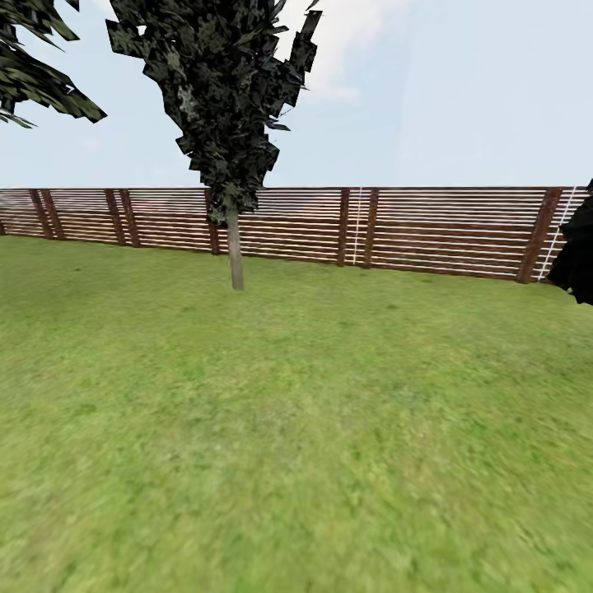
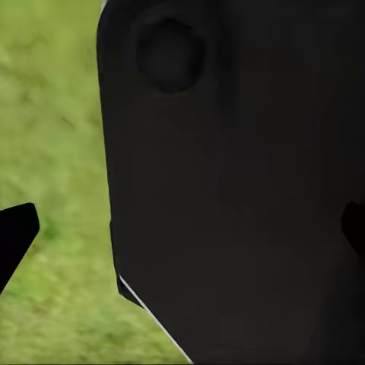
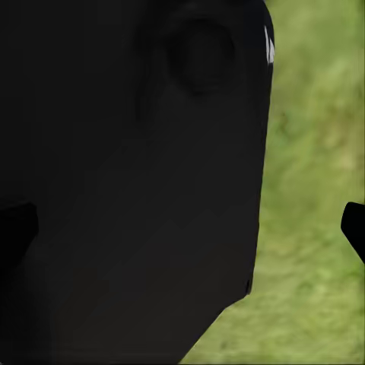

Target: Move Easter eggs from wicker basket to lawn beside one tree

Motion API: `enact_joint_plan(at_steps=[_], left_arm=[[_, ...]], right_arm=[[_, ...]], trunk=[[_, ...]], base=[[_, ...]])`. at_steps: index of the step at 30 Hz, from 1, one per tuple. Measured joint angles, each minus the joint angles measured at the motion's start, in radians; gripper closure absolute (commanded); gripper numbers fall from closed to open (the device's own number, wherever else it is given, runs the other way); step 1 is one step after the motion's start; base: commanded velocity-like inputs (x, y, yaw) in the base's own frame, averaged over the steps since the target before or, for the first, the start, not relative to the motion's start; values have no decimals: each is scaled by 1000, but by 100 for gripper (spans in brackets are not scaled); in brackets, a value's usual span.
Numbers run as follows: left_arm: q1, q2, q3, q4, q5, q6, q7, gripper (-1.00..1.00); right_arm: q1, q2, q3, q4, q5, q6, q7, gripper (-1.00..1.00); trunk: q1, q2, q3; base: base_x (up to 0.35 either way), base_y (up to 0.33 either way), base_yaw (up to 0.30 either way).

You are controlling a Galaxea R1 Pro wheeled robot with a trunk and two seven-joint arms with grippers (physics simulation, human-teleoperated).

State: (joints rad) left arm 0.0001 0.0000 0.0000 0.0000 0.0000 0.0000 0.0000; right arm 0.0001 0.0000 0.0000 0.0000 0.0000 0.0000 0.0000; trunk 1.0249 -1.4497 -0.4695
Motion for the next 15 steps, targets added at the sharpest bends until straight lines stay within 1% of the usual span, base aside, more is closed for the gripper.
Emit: enact_joint_plan(at_steps=[4, 5, 8, 12, 15], left_arm=[[-1, -5, 1, 3, -1, -1, -1, -100], [2, 1, 1, -2, 4, -1, -1, -100], [2, 18, 1, -18, 3, -1, -1, -100], [3, 40, 2, -26, 4, -1, -2, -100], [2, 57, 2, -42, 9, -10, -5, -100]], right_arm=[[-3, -4, 1, -17, 1, -4, 4, -100], [-9, -3, 0, -23, -2, -9, 4, -100], [-26, -4, -1, -40, -5, -24, 2, -100], [-49, -6, 1, -64, 1, -46, 3, -100], [-53, -6, 4, -80, 1, -62, 4, -100]], trunk=[[0, 0, 0], [0, 0, 0], [0, 0, 0], [0, 0, 0], [0, 0, 0]], base=[[0, 0, 0], [0, 0, 0], [0, 0, 0], [0, 0, 0], [0, 0, 0]])
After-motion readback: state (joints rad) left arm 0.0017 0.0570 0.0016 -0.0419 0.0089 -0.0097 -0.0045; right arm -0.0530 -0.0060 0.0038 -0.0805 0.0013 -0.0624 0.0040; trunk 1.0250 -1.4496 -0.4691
